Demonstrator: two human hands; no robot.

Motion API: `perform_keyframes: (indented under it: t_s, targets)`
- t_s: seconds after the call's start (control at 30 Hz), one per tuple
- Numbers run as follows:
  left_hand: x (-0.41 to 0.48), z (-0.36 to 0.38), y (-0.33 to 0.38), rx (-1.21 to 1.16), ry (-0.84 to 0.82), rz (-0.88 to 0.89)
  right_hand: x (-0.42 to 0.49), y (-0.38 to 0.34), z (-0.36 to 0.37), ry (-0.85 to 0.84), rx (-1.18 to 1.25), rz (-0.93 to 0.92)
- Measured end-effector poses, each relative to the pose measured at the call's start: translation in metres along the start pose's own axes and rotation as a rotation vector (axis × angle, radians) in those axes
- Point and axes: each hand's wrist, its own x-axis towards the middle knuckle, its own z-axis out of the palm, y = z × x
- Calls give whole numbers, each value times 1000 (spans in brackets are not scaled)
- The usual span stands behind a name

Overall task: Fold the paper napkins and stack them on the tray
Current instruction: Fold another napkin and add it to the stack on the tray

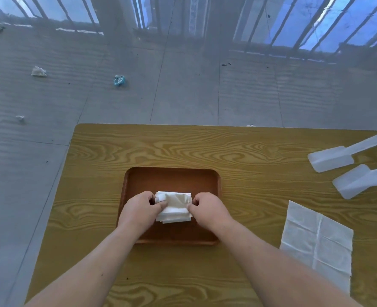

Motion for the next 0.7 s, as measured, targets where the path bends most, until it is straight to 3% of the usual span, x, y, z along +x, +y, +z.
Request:
perform_keyframes:
  t_s: [0.2, 0.4, 0.53, 0.7]
  targets:
    - [3, 3, -7, 80, 17, -13, 7, 1, 10, 34, -156, 22]
    - [3, 2, -1, 110, 23, -6, 4, 6, 11, 55, -154, -3]
    - [-3, 0, 26, 171, 66, 66, -9, 17, -3, 47, -39, -41]
    - [-15, 17, 100, 189, 80, 273, -33, 57, -49, 220, 76, -55]
